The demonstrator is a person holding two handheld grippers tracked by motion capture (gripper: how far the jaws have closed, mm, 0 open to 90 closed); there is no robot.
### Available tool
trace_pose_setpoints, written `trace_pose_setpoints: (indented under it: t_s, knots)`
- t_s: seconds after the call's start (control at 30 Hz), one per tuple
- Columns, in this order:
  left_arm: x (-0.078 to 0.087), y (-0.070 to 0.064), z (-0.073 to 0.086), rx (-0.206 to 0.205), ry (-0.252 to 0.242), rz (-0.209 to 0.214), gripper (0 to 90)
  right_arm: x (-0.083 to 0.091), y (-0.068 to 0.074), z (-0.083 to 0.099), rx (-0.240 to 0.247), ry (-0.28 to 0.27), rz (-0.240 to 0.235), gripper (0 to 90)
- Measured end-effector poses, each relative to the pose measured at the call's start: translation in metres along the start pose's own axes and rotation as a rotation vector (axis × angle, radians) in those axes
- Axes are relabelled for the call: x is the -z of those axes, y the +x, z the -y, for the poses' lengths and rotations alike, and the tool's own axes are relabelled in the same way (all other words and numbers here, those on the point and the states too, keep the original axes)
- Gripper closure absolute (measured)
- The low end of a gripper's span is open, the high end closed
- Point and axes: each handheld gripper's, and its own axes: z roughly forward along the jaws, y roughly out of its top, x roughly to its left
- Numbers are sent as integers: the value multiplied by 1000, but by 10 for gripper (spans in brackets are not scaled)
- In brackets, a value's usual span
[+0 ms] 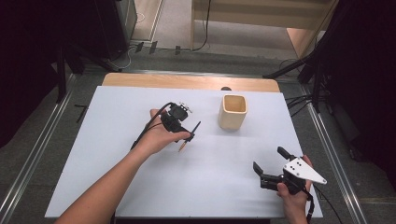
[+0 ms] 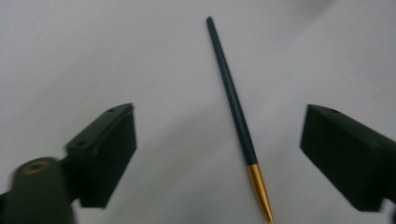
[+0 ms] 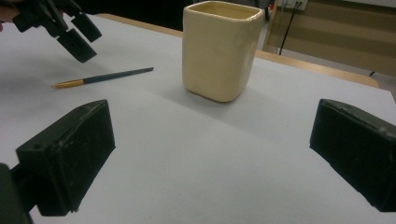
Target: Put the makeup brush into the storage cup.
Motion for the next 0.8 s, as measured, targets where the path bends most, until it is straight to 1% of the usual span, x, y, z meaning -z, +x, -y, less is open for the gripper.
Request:
trace_pose_setpoints:
  t_s: [0.03,0.07,0.1,0.13,0.17,0.27,0.3,0.33,0.37,0.43,0.47,0.5,0.53,0.57,0.6,0.63,0.67,0.7,0.73,0.8]
  knots:
    - [0,0,0,0,0,0,163,0,0,0,0,1,0,3]
    - [-2,-1,0,-4,18,7,187,0,0,0,-1,2,0,3]
    - [-5,-2,1,-13,51,21,209,0,0,0,0,2,1,3]
    - [-5,-2,1,-13,51,21,236,0,0,0,0,2,1,3]
    - [-6,-3,1,-17,61,24,236,0,0,0,-2,3,0,3]
    - [-8,-5,1,-24,82,34,340,-1,0,1,-4,7,-1,3]
    - [-8,-5,1,-18,84,37,363,-1,0,1,-2,7,-1,3]
    - [-9,-6,0,-18,85,40,444,-1,0,1,0,7,-2,3]
    - [-9,-6,0,-16,93,48,444,-1,0,1,0,7,-2,3]
    - [-11,-8,-2,-11,123,69,533,-2,0,1,-3,10,0,3]
    - [-12,-8,-2,-18,134,64,557,-2,0,1,-3,11,0,3]
    - [-12,-8,-2,-18,134,64,584,-2,0,1,-3,11,0,3]
    - [-13,-9,-3,-14,145,67,584,-2,-1,1,-2,11,0,3]
    - [-14,-9,-3,-11,155,78,635,-2,-1,2,-3,13,2,3]
    - [-15,-10,-3,-12,163,80,635,-2,-1,2,-3,13,2,3]
    - [-16,-10,-3,-13,173,73,671,-2,-1,2,-8,15,2,3]
    - [-17,-11,-3,-12,183,74,671,-2,-1,2,-8,15,2,3]
    - [-18,-12,-3,-10,189,81,708,-3,-1,2,-8,18,2,3]
    - [-18,-13,-3,-19,191,66,708,-3,-1,2,-8,18,2,3]
    - [-19,-14,-4,-21,195,41,765,-3,-1,2,-9,20,1,3]
